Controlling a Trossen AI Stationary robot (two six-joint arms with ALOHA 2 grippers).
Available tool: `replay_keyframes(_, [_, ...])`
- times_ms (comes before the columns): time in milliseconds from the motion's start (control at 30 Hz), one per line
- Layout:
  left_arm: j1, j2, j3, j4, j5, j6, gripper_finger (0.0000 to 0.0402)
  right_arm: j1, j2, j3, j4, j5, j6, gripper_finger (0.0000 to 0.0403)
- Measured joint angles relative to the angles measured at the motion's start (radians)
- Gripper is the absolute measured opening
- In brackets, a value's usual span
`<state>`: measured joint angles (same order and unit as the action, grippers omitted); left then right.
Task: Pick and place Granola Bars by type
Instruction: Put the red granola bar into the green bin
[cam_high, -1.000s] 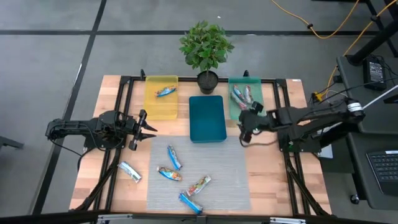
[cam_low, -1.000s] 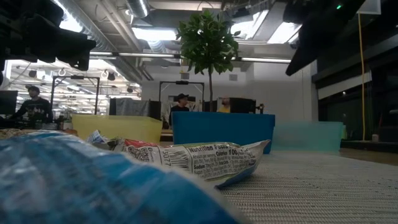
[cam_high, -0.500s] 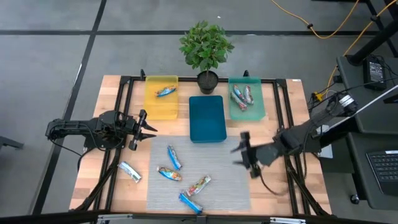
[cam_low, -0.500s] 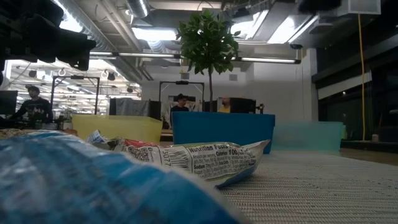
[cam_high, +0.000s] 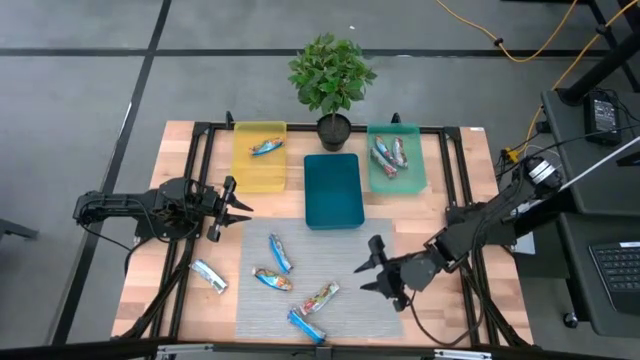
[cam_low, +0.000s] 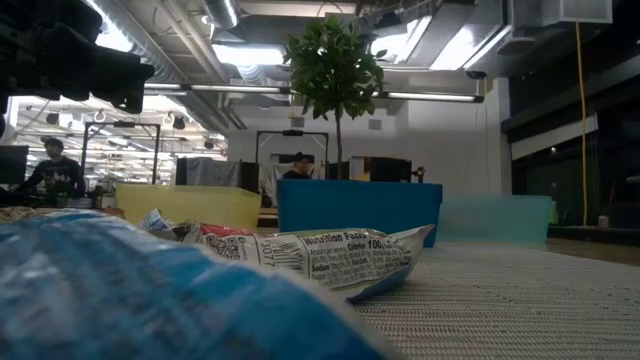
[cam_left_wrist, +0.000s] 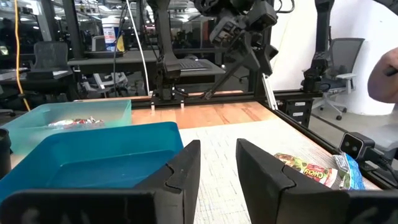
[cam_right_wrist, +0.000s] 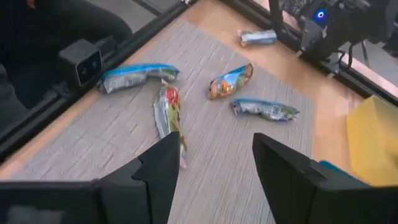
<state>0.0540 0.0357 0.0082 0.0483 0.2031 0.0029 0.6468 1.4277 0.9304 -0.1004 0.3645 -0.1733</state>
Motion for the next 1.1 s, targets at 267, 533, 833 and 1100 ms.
replay_keyframes(267, [0.000,0.000,0.000,0.000,0.000,0.000,0.0093,-0.008,0.024,0.108,-0.045,-0.062,0.008,0.0205])
replay_keyframes(533, [0.000,0.000,0.000,0.000,0.000,0.000,0.0097,-0.030,0.171,0.341,-0.248,-0.098,-0.020,0.0230])
replay_keyframes(833, [0.000,0.000,0.000,0.000,0.000,0.000,0.0094,-0.050,0.403,0.511,-0.360,-0.105,-0.104,0.0290])
replay_keyframes(1100, [0.000,0.000,0.000,0.000,0.000,0.000,0.0096,-0.093,0.522,0.521,-0.352,-0.236,-0.101,0.0291])
